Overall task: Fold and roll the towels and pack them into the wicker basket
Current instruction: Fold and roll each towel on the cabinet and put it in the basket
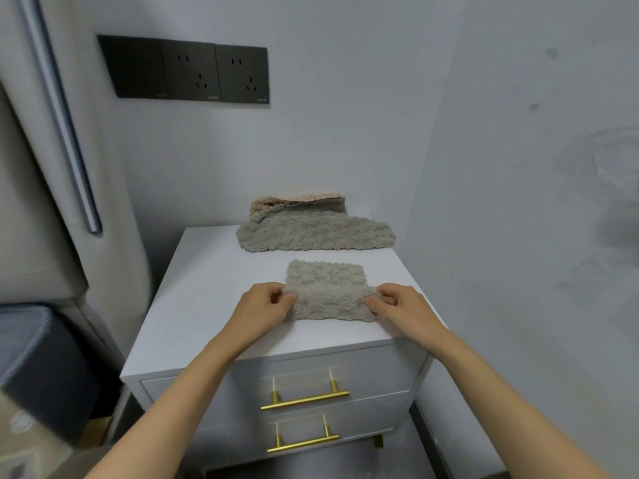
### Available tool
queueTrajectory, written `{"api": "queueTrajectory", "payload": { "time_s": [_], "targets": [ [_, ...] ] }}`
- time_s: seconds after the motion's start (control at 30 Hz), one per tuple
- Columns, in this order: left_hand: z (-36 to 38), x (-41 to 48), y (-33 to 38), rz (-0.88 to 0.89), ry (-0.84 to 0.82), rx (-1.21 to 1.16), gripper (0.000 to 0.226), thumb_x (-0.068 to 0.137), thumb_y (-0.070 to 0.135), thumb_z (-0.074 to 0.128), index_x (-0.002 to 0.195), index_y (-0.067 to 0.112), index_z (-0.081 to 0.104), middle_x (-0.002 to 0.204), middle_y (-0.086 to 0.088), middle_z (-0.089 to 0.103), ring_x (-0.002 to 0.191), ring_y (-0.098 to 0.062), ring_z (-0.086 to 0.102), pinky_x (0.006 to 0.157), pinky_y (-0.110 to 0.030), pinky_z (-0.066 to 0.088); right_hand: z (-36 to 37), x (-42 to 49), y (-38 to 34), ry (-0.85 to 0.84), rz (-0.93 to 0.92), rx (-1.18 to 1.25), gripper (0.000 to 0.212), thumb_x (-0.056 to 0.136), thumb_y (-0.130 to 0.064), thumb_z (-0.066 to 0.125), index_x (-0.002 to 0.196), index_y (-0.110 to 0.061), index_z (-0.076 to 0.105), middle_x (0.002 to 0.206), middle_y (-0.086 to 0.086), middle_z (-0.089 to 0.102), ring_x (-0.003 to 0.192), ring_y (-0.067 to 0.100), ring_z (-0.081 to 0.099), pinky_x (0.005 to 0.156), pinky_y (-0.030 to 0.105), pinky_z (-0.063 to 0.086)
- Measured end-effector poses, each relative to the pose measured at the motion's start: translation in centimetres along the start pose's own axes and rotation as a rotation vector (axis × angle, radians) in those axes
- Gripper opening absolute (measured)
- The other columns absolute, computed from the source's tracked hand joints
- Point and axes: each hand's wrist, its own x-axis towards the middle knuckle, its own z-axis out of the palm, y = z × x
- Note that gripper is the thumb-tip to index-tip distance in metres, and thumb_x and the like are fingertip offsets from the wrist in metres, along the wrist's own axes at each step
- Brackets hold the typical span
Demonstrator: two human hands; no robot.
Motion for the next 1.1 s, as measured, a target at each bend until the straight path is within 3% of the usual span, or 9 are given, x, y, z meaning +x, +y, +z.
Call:
{"api": "queueTrajectory", "payload": {
  "time_s": [0.13, 0.27, 0.4, 0.5, 0.67, 0.77, 0.9, 1.0, 1.1],
  "targets": [
    [0.6, 0.2, 0.4, -0.075, 0.035, 0.101, 0.034, 0.094, 0.032, 0.053, 0.075, 0.004, 0.057, 0.069, -0.003, 0.057, 0.066, -0.017, 0.051, 0.059, -0.027, 0.035, 0.1, 0.0, -0.7, 0.054, 0.142, 0.029, 0.026, 0.068, -0.053, 0.062, 0.071, -0.028, 0.063, 0.071, -0.015, 0.067, 0.090, 0.015, 0.062, 0.095, 0.042, 0.044],
    [1.3, 0.0, 0.9, -0.058, 0.144, 0.254, 0.025, 0.092, 0.040, 0.047, 0.092, 0.016, 0.053, 0.082, 0.000, 0.063, 0.081, -0.021, 0.058, 0.068, -0.033, 0.047, 0.7, -0.2, -1.6, 0.140, 0.137, -0.146, 0.017, 0.076, -0.040, 0.061, 0.090, -0.033, 0.054, 0.079, -0.010, 0.063, 0.094, 0.018, 0.056, 0.090, 0.038, 0.045],
    [1.8, -0.2, 1.4, 0.198, 0.300, 0.394, 0.011, 0.092, 0.023, 0.052, 0.101, 0.017, 0.051, 0.095, 0.001, 0.055, 0.093, -0.020, 0.048, 0.067, -0.033, 0.045, 1.4, -0.8, -2.3, 0.285, -0.192, -0.265, 0.037, 0.077, -0.014, 0.062, 0.108, -0.031, 0.053, 0.096, -0.006, 0.058, 0.096, 0.018, 0.043, 0.078, 0.038, 0.044],
    [2.5, -0.4, 1.5, 0.450, 0.313, 0.437, 0.032, 0.076, -0.004, 0.061, 0.103, 0.013, 0.059, 0.099, -0.004, 0.056, 0.091, -0.024, 0.050, 0.063, -0.034, 0.045, 2.4, -0.6, -2.5, 0.392, -0.531, -0.482, 0.051, 0.067, 0.008, 0.063, 0.107, -0.025, 0.061, 0.102, -0.003, 0.061, 0.093, 0.023, 0.050, 0.068, 0.038, 0.047],
    [3.3, -0.7, 1.3, 0.565, 0.259, 0.520, 0.024, 0.072, 0.011, 0.067, 0.094, 0.018, 0.064, 0.090, 0.002, 0.062, 0.079, -0.020, 0.058, 0.058, -0.025, 0.040, 3.6, -0.7, -1.7, 0.380, -0.755, -0.621, 0.028, 0.077, -0.008, 0.064, 0.100, -0.023, 0.070, 0.098, -0.006, 0.067, 0.086, 0.020, 0.060, 0.058, 0.030, 0.051],
    [3.4, -0.3, 0.7, 0.579, 0.241, 0.580, 0.022, 0.070, 0.012, 0.071, 0.092, 0.017, 0.071, 0.089, 0.001, 0.069, 0.077, -0.022, 0.067, 0.050, -0.024, 0.049, 4.0, -0.6, -1.0, 0.337, -0.734, -0.628, 0.040, 0.066, -0.003, 0.076, 0.102, -0.021, 0.073, 0.100, -0.006, 0.071, 0.085, 0.019, 0.063, 0.061, 0.025, 0.054],
    [2.7, -0.7, 0.3, 0.562, 0.134, 0.557, 0.047, 0.078, 0.032, 0.042, 0.112, 0.019, 0.071, 0.116, 0.004, 0.069, 0.106, -0.016, 0.065, 0.077, -0.028, 0.056, 3.7, -1.2, -0.9, 0.270, -0.702, -0.643, 0.042, 0.069, -0.015, 0.070, 0.111, -0.019, 0.072, 0.109, -0.009, 0.071, 0.094, 0.018, 0.065, 0.074, 0.025, 0.055],
    [2.0, -0.5, -0.6, 0.584, 0.059, 0.549, 0.044, 0.086, 0.027, 0.052, 0.129, 0.020, 0.061, 0.133, 0.004, 0.059, 0.124, -0.014, 0.054, 0.103, -0.031, 0.039, 3.2, -1.5, -0.8, 0.239, -0.671, -0.678, 0.042, 0.075, -0.021, 0.072, 0.118, -0.022, 0.069, 0.116, -0.011, 0.069, 0.101, 0.018, 0.065, 0.081, 0.026, 0.053],
    [1.6, -0.1, -1.0, 0.541, 0.009, 0.494, 0.047, 0.092, 0.018, 0.056, 0.138, 0.025, 0.049, 0.145, 0.009, 0.045, 0.136, -0.009, 0.039, 0.109, -0.028, 0.036, 2.6, -1.1, -0.3, 0.210, -0.662, -0.699, 0.051, 0.069, -0.014, 0.079, 0.119, -0.021, 0.068, 0.115, -0.010, 0.069, 0.098, 0.018, 0.065, 0.085, 0.028, 0.053]
  ]
}}
